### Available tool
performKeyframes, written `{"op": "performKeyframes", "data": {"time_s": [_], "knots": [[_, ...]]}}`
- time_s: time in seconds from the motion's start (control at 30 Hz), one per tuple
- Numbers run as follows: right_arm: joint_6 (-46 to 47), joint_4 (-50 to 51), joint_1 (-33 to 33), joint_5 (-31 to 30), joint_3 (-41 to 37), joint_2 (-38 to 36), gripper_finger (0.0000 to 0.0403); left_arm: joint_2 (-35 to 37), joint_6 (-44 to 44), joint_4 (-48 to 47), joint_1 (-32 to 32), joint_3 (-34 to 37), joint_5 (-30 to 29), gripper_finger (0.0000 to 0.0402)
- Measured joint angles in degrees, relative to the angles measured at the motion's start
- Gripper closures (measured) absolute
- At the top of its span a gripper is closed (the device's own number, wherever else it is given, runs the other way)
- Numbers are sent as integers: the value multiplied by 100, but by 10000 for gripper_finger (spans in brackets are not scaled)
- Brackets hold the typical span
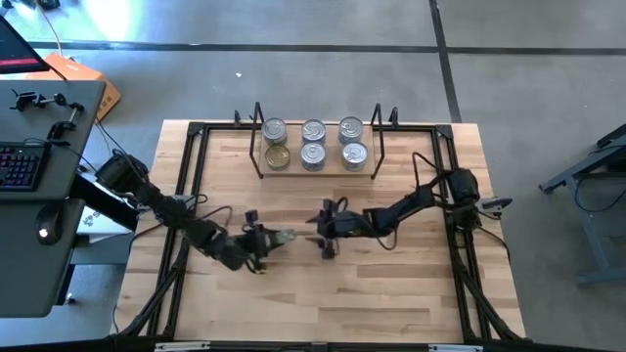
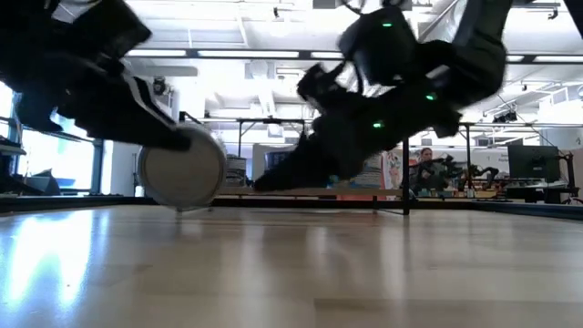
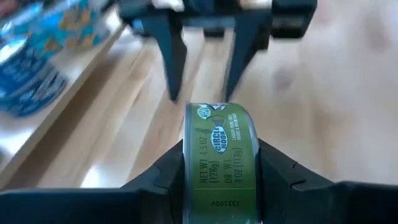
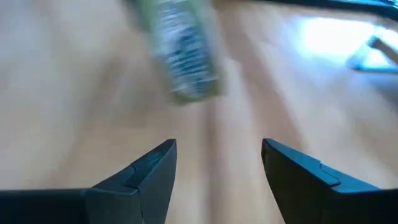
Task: Stack canned seafood by type on shelf
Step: Stack the green tuna can on the shelf
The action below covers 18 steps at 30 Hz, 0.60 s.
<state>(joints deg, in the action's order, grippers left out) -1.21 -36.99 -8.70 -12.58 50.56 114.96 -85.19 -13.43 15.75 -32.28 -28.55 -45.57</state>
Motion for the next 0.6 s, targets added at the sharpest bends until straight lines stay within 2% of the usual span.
{"op": "performKeyframes", "data": {"time_s": [0.17, 0.33, 0.47, 0.6], "knots": [[-33, -1159, -7, 1088, -373, 0, 175, 87, 1019, 3050, -8, 1067, 167, 283], [-70, -1153, -3, 1213, -48, 4, 170, 105, 2071, 5625, 168, 1726, 1232, 283], [-350, -1142, -97, 1132, 416, 4, 159, 105, 2571, 6557, 256, 1888, 1897, 283], [-759, -1145, -249, 1098, 858, 2, 158, 105, 2899, 6788, 261, 1897, 1936, 283]]}}
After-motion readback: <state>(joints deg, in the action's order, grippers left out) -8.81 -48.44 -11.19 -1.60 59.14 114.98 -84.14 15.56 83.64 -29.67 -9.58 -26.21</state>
